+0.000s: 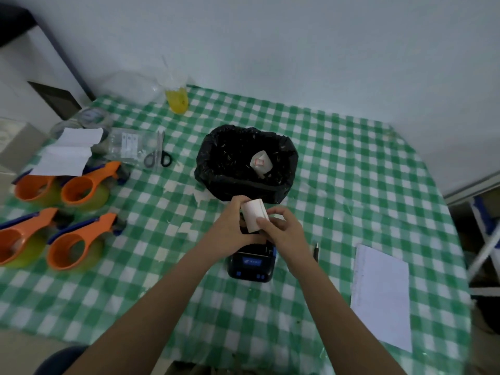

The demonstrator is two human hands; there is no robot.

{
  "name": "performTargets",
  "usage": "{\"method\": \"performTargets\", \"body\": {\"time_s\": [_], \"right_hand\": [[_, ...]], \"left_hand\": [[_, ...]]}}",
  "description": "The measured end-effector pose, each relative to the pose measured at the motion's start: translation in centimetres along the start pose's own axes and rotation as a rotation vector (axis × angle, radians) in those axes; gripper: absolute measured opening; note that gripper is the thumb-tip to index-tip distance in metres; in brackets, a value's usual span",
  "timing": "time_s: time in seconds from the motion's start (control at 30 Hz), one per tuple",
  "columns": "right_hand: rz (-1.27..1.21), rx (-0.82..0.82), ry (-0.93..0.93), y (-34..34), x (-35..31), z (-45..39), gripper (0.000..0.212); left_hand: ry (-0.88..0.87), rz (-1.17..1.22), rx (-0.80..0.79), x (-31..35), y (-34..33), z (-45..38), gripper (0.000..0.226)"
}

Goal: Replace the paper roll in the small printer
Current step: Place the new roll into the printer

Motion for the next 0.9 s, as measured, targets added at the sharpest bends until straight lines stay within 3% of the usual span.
{"method": "performTargets", "body": {"time_s": [0.07, 0.13, 0.27, 0.43, 0.63, 0.77, 0.9], "right_hand": [[-0.06, -0.047, -0.036, 0.0, 0.5, 0.5, 0.013], [-0.083, -0.121, -0.054, 0.1, 0.7, 1.0, 0.024], [0.103, -0.211, 0.018, 0.9, 0.8, 1.6, 0.032], [0.432, -0.193, 0.159, 1.7, 0.8, 1.1, 0.037], [0.435, -0.268, 0.125, 1.6, 2.7, 0.5, 0.04], [0.32, -0.217, 0.079, 2.2, 3.5, 0.0, 0.036], [0.331, -0.126, 0.083, 2.5, 4.6, -0.5, 0.05]], "left_hand": [[-0.026, -0.019, 0.077, 0.1, 0.2, 0.3, 0.06], [-0.033, -0.027, 0.076, -0.2, 0.3, 0.4, 0.054], [0.022, 0.01, -0.145, -1.4, 0.0, 0.7, 0.062], [0.021, -0.018, -0.394, -2.1, -1.1, 0.7, 0.062], [0.03, -0.004, -0.568, -2.9, -2.3, 0.2, 0.065], [0.108, 0.016, -0.482, -4.6, -2.7, -0.2, 0.081], [0.148, 0.117, -0.196, -6.1, -2.6, -0.5, 0.043]]}}
Point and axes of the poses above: each hand's wrist, its own z-axis away from the middle knuckle, its own y-axis out of the back of the hand, x = y × z, the point moved 7 cm from there along -z, towards the middle knuckle, and after that the axes turned 11 degrees about -z, right-handed, at the moved point
